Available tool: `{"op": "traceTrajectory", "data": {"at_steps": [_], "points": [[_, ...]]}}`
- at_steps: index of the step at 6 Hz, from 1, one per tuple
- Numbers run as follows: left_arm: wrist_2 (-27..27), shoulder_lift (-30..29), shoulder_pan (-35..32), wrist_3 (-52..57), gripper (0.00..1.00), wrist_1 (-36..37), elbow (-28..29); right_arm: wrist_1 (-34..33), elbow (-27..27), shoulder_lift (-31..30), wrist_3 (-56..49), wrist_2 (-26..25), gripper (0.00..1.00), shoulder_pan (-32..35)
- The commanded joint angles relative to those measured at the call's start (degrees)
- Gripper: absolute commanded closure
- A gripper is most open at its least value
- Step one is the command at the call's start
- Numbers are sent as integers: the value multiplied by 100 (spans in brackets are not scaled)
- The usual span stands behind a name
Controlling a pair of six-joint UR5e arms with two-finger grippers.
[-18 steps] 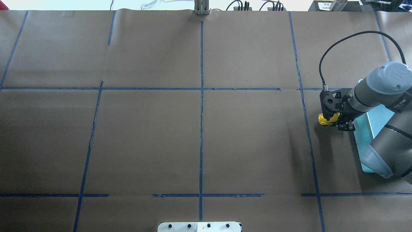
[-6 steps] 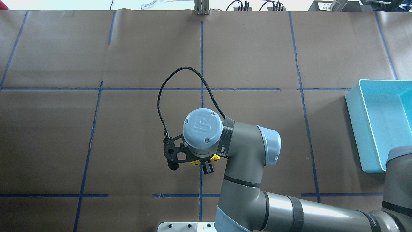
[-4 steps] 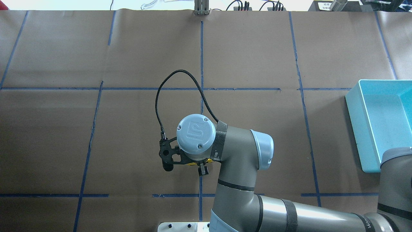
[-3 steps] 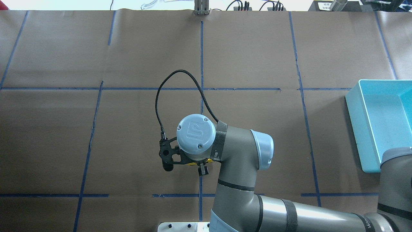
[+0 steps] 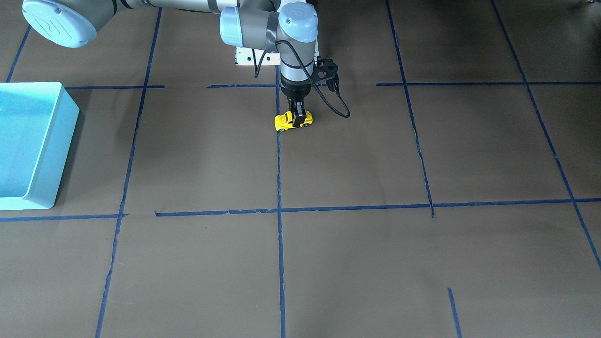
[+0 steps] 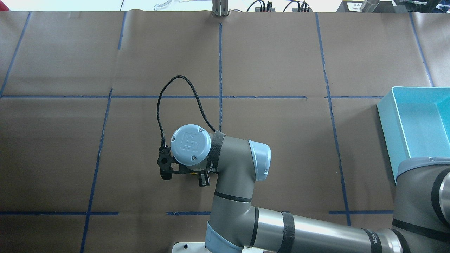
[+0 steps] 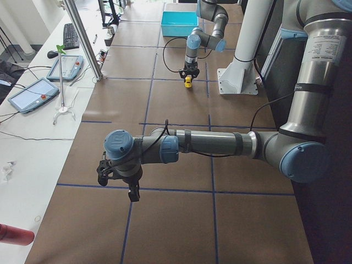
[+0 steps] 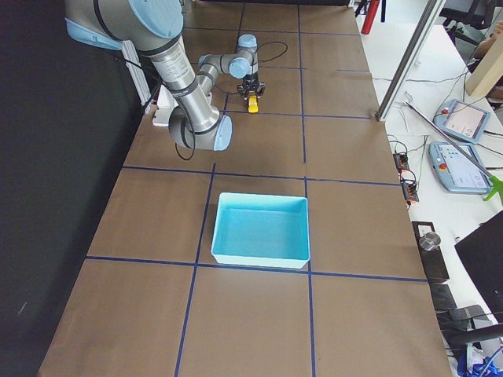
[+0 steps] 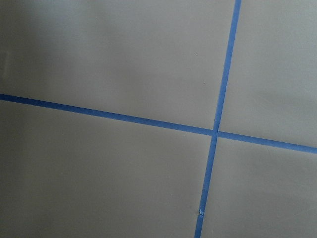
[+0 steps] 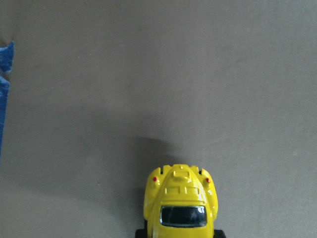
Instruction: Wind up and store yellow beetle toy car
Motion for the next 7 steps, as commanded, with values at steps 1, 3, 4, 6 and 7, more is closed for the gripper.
{"op": "traceTrajectory", "data": {"at_steps": [1,3,4,6,7], "points": [[0,0,0,0,0,0,9,12,-64,34,13,-6,91,-18],[0,0,0,0,0,0,-9,21,-46,51,39,-6,0,-27],[9,0,0,0,0,0,-52,21,-55,112,57,-6,0,-27],[9,0,0,0,0,0,-62,-23,163,70,57,64,0,16],[9,0,0,0,0,26,-175,-215,434,-114,57,352,0,243]]}}
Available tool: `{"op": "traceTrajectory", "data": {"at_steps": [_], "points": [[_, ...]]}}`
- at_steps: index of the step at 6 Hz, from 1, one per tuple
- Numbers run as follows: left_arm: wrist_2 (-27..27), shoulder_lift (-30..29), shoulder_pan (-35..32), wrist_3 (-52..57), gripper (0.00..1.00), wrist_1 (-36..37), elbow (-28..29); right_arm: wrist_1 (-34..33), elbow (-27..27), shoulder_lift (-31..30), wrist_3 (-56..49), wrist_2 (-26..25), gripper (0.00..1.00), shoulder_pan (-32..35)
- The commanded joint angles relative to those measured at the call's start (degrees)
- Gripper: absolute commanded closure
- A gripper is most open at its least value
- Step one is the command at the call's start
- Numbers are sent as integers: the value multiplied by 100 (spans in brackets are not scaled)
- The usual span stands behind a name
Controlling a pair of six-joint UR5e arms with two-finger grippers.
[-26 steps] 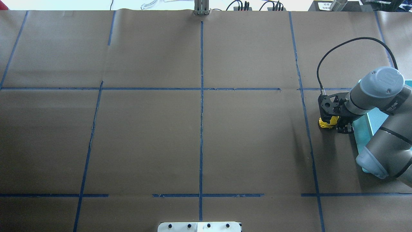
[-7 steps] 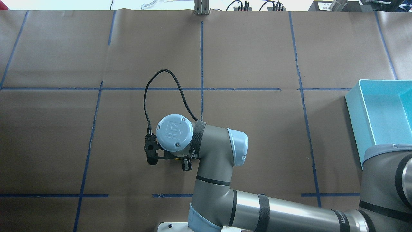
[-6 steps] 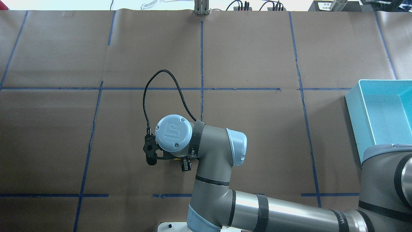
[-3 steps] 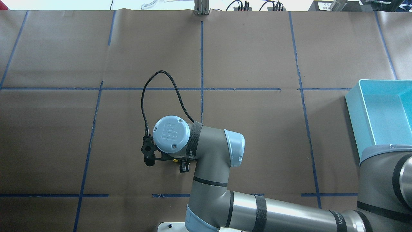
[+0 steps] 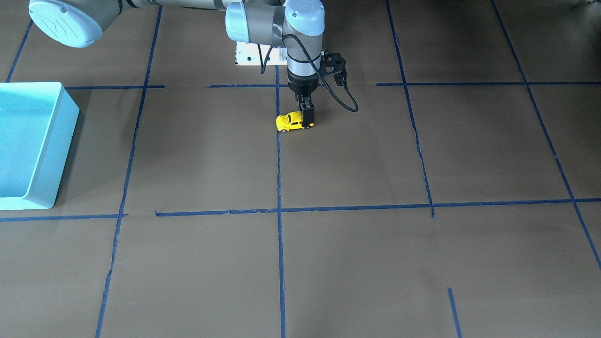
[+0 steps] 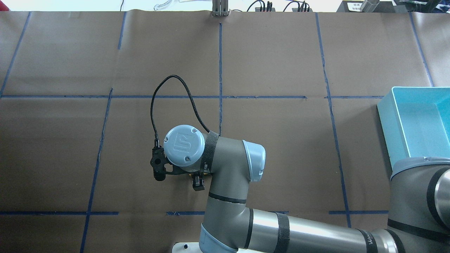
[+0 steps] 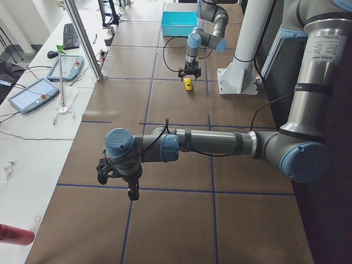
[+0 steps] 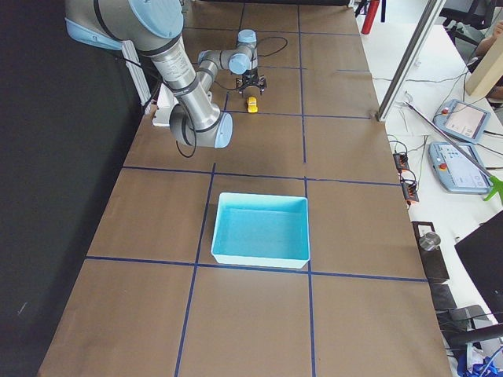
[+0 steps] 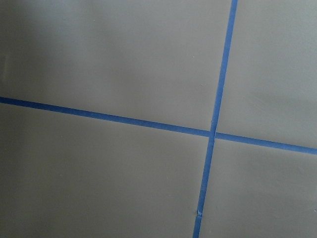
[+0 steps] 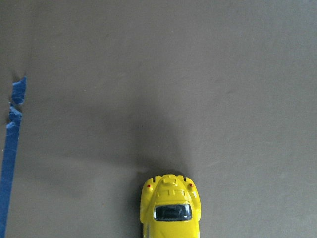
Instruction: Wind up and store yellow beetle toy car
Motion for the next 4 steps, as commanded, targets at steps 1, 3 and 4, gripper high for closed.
{"op": "traceTrajectory", "data": {"at_steps": [1,3,4], "points": [[2,9,17,0,0,28,-83,-422,812,-548,-1,622,0,553],[2,9,26,0,0,63,-127,-669,2385,-2180,-1,1080,0,1709],[2,9,26,-8,0,72,-171,-680,2426,-2683,-10,1510,0,2648]]}}
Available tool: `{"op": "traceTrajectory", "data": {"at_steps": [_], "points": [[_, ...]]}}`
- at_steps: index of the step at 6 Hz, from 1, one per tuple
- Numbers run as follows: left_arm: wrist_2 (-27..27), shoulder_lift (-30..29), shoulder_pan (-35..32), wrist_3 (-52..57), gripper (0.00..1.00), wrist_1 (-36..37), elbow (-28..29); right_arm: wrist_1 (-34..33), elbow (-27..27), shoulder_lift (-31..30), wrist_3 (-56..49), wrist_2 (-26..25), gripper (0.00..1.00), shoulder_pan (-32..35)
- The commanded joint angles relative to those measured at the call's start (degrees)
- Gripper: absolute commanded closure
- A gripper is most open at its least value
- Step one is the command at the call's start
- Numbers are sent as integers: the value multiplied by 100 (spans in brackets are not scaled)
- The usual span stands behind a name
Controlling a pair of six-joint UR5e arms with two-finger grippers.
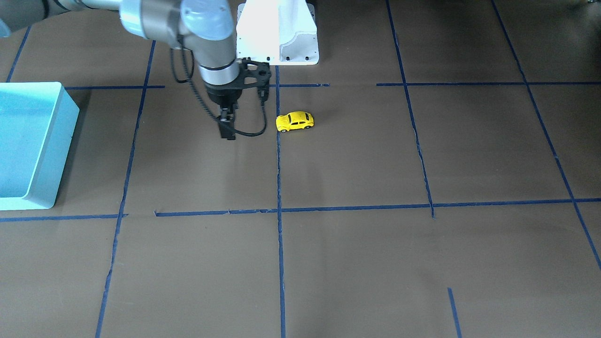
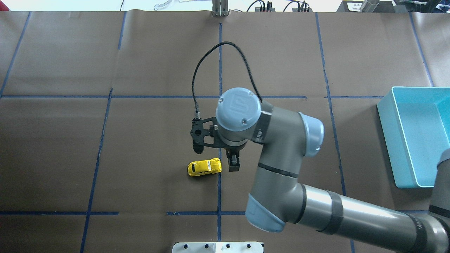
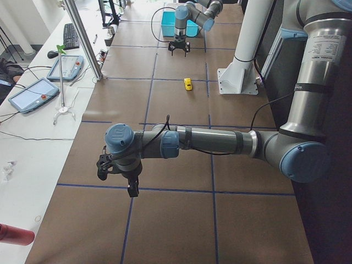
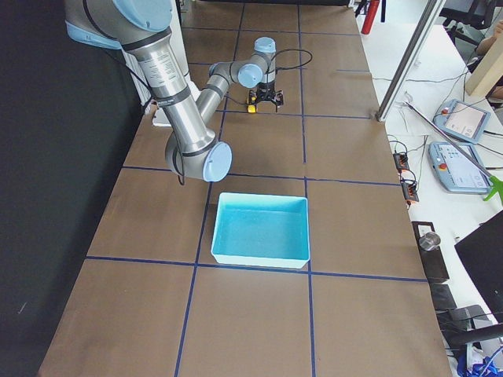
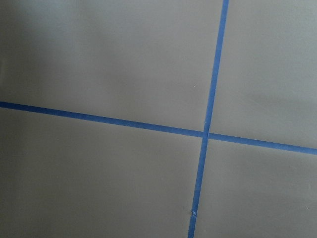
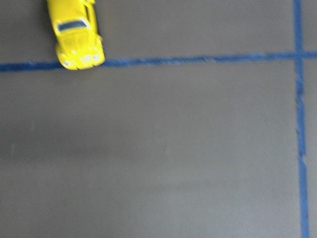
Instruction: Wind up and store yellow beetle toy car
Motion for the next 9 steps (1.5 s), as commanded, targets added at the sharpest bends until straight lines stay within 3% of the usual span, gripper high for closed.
{"op": "traceTrajectory", "data": {"at_steps": [1,2,4,5,7,9], "points": [[0,0,1,-6,0,11,-78,-21,247,-1235,-24,993,0,1784],[9,0,1,2,0,2,-70,6,221,-2076,-15,1373,0,2664],[9,0,1,-6,0,-33,-70,6,-15,-3013,3,1753,0,3880],[17,0,1,2,0,-51,-61,-3,-216,-3112,46,1868,0,4390],[26,0,10,2,0,-51,-53,-47,-989,-3392,598,2587,0,5462],[35,0,19,2,0,-51,-52,-3,-1000,-3938,583,2581,0,5784]]}}
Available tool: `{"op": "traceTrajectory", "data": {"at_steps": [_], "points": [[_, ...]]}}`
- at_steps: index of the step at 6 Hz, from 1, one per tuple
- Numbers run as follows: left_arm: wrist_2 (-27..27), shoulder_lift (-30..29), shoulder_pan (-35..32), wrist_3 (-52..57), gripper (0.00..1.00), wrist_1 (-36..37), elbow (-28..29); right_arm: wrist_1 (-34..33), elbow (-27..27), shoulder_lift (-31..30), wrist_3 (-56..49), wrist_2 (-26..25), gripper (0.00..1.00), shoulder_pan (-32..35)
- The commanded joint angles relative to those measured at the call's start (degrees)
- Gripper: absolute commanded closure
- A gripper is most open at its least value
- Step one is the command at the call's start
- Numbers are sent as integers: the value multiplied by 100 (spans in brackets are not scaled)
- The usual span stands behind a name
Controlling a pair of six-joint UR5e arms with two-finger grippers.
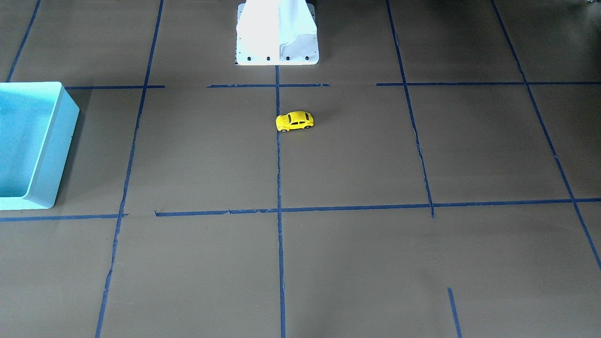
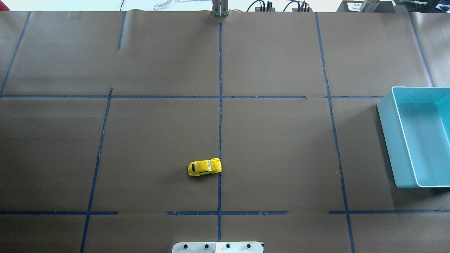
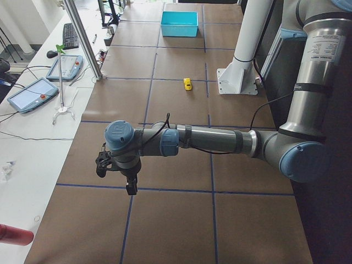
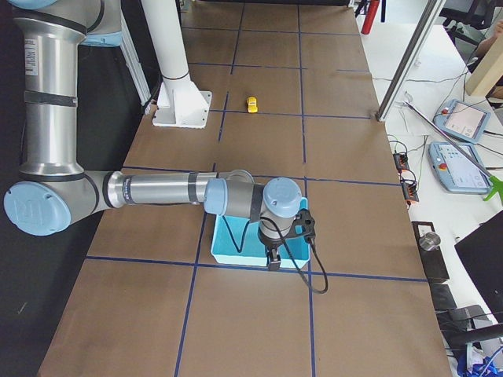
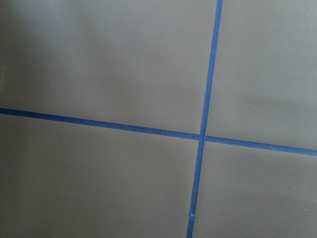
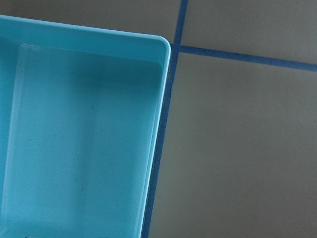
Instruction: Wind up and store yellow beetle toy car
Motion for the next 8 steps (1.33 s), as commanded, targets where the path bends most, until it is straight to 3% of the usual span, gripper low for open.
{"op": "traceTrajectory", "data": {"at_steps": [1,5,8], "points": [[7,0,3,-9,0,0,-8,26,-111,-241,106,-8,0,132],[15,0,12,0,0,0,28,52,37,108,1472,-315,0,132],[24,44,38,9,0,43,-25,52,273,119,1575,-518,0,132]]}}
